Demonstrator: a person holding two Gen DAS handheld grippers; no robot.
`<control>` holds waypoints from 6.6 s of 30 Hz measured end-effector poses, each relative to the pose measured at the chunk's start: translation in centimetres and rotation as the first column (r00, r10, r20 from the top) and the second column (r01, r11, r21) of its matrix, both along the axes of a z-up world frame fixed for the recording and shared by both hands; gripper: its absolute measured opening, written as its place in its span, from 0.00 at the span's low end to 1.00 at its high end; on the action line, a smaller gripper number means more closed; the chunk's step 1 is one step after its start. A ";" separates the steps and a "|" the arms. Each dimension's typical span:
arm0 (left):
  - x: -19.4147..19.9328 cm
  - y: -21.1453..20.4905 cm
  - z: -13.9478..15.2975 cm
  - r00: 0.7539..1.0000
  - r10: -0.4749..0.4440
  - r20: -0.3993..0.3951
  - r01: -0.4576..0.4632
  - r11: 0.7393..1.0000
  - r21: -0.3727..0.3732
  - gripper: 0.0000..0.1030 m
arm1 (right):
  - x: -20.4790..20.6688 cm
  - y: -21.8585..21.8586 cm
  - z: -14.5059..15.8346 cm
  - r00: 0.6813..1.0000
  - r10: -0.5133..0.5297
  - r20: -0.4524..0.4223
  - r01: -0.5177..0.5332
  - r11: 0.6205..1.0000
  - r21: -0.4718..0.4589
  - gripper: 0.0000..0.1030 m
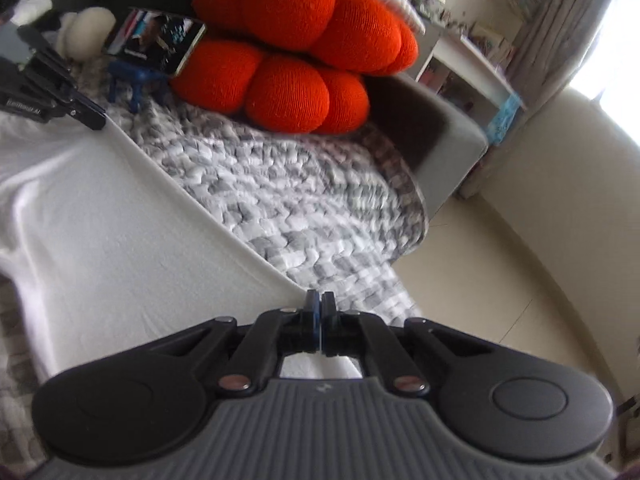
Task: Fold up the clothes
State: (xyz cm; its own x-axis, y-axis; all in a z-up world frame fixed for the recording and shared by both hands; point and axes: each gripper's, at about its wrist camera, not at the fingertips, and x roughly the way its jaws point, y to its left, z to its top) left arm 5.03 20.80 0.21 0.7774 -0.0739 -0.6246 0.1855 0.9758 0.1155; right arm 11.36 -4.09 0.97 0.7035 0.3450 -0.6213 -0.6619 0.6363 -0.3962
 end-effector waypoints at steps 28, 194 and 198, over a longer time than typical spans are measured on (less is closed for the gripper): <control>-0.5 1.6 -0.6 0.996 0.091 0.004 -0.091 0.996 -0.011 0.07 | 0.3 -22.8 1.5 0.828 -0.537 -0.157 0.557 0.820 0.130 0.01; -20.3 7.5 0.6 0.878 0.466 -0.108 -0.477 0.843 -0.249 0.43 | -20.2 -9.2 4.0 0.916 -0.328 -0.231 0.389 0.869 0.307 1.00; -19.1 7.3 -0.1 0.880 0.458 -0.124 -0.475 0.844 -0.250 0.48 | -19.7 -8.3 2.9 0.911 -0.337 -0.237 0.395 0.877 0.274 1.00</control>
